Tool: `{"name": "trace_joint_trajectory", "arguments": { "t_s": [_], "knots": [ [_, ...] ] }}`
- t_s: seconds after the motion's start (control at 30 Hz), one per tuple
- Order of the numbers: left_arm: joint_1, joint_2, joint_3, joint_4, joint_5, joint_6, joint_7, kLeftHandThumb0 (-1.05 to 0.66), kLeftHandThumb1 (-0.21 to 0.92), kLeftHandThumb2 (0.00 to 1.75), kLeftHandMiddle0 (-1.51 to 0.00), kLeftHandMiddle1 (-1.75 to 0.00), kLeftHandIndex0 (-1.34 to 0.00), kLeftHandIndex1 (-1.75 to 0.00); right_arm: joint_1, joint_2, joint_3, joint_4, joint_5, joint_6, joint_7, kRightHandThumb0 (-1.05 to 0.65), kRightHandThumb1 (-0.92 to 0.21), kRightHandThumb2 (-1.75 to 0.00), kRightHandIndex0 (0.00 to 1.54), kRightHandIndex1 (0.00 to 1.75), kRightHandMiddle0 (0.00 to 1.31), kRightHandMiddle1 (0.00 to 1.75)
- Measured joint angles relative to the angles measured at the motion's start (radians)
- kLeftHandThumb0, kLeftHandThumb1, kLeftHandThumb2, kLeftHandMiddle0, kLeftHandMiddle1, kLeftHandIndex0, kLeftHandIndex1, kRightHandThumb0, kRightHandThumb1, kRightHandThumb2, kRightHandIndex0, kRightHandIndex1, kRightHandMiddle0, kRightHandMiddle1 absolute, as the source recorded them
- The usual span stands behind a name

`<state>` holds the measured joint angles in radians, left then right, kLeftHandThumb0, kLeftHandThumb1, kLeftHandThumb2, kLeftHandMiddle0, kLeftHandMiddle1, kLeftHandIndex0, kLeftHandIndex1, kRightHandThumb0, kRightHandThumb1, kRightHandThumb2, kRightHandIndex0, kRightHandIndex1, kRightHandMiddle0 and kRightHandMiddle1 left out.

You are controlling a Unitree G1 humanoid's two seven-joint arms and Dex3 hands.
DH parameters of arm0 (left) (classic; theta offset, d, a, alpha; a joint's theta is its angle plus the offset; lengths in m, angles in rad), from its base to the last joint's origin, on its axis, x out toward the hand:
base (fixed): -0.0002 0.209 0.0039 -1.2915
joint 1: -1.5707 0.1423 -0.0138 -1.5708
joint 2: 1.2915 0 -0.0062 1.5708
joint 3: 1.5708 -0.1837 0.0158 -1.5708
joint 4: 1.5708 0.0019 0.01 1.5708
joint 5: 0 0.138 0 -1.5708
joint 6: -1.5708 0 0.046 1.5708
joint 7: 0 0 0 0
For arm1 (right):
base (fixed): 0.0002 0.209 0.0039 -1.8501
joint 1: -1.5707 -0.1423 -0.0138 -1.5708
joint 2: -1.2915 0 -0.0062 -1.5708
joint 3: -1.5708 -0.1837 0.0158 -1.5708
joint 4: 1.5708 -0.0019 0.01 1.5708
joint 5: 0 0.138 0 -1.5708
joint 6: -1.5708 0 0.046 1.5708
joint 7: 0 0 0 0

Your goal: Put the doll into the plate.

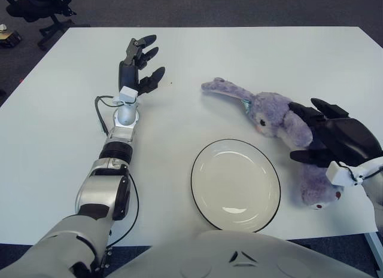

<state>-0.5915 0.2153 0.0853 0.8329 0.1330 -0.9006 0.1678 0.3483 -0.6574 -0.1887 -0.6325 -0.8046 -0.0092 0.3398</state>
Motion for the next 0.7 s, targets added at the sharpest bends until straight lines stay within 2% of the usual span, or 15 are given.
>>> {"name": "trace_joint_trajectory", "arguments": {
  "t_s": [0.17, 0.2, 0.23, 0.3, 0.33, 0.37, 0.4, 0.5, 0.57, 0.63, 0.7],
  "knots": [
    [0.003, 0.0, 0.0, 0.0, -0.007, -0.008, -0.01, -0.4, 0.92, 0.25, -0.78, -0.07, -0.34, -0.79, -0.002, 0.005, 0.003, 0.003, -0.03, 0.0, -0.013, -0.48, -0.92, -0.29, 0.49, 0.07, 0.72, 0.14],
    [0.004, 0.0, 0.0, 0.0, -0.007, -0.009, -0.012, -0.4, 0.92, 0.25, -0.78, -0.07, -0.34, -0.79, -0.002, 0.006, 0.003, 0.003, -0.035, 0.0, -0.015, -0.43, -0.92, -0.28, 0.51, 0.17, 0.63, 0.61],
    [0.004, 0.0, 0.0, 0.0, -0.008, -0.009, -0.014, -0.4, 0.92, 0.25, -0.78, -0.07, -0.34, -0.79, -0.002, 0.006, 0.003, 0.003, -0.039, 0.001, -0.017, -0.41, -0.92, -0.28, 0.43, 0.4, 0.56, 0.92],
    [0.006, 0.0, 0.0, 0.0, -0.009, -0.01, -0.018, -0.4, 0.92, 0.25, -0.78, -0.07, -0.35, -0.79, -0.003, 0.01, 0.003, 0.004, -0.047, 0.001, -0.024, -0.38, -0.92, -0.28, 0.35, 0.64, 0.5, 1.19],
    [0.007, 0.0, 0.0, 0.0, -0.009, -0.011, -0.018, -0.4, 0.92, 0.25, -0.78, -0.07, -0.35, -0.79, -0.004, 0.012, 0.003, 0.004, -0.049, 0.001, -0.028, -0.38, -0.92, -0.26, 0.29, 0.89, 0.51, 1.27],
    [0.007, 0.0, 0.0, 0.0, -0.009, -0.012, -0.019, -0.4, 0.92, 0.25, -0.78, -0.07, -0.35, -0.79, -0.004, 0.014, 0.002, 0.005, -0.049, 0.001, -0.034, -0.37, -0.92, -0.26, 0.27, 0.99, 0.51, 1.3],
    [0.008, 0.0, 0.0, 0.0, -0.009, -0.014, -0.02, -0.41, 0.92, 0.25, -0.78, -0.07, -0.35, -0.79, -0.005, 0.018, 0.002, 0.007, -0.049, 0.001, -0.042, -0.24, -0.92, -0.26, 0.27, 1.19, 0.53, 1.29],
    [0.01, 0.0, 0.0, 0.0, -0.011, -0.018, -0.026, -0.42, 0.92, 0.25, -0.78, -0.07, -0.35, -0.79, -0.008, 0.032, 0.001, 0.022, -0.046, -0.006, -0.082, -0.08, -0.92, -0.28, 0.27, 1.39, 0.54, 1.34],
    [0.01, 0.0, 0.0, 0.0, -0.011, -0.019, -0.028, -0.42, 0.92, 0.25, -0.78, -0.07, -0.35, -0.79, -0.01, 0.041, 0.0, 0.034, -0.043, -0.013, -0.104, -0.04, -0.92, -0.28, 0.27, 1.44, 0.54, 1.35],
    [0.01, 0.0, 0.0, 0.0, -0.011, -0.019, -0.029, -0.42, 0.92, 0.24, -0.78, -0.06, -0.35, -0.79, -0.011, 0.045, 0.0, 0.041, -0.041, -0.019, -0.121, -0.02, -0.92, -0.3, 0.29, 1.41, 0.5, 1.45],
    [0.01, 0.0, 0.0, 0.0, -0.011, -0.021, -0.031, -0.42, 0.92, 0.24, -0.78, -0.06, -0.35, -0.79, -0.011, 0.045, -0.002, 0.052, -0.039, -0.03, -0.143, -0.01, -0.86, -0.42, 0.31, 1.42, 0.47, 1.52]
  ]
}}
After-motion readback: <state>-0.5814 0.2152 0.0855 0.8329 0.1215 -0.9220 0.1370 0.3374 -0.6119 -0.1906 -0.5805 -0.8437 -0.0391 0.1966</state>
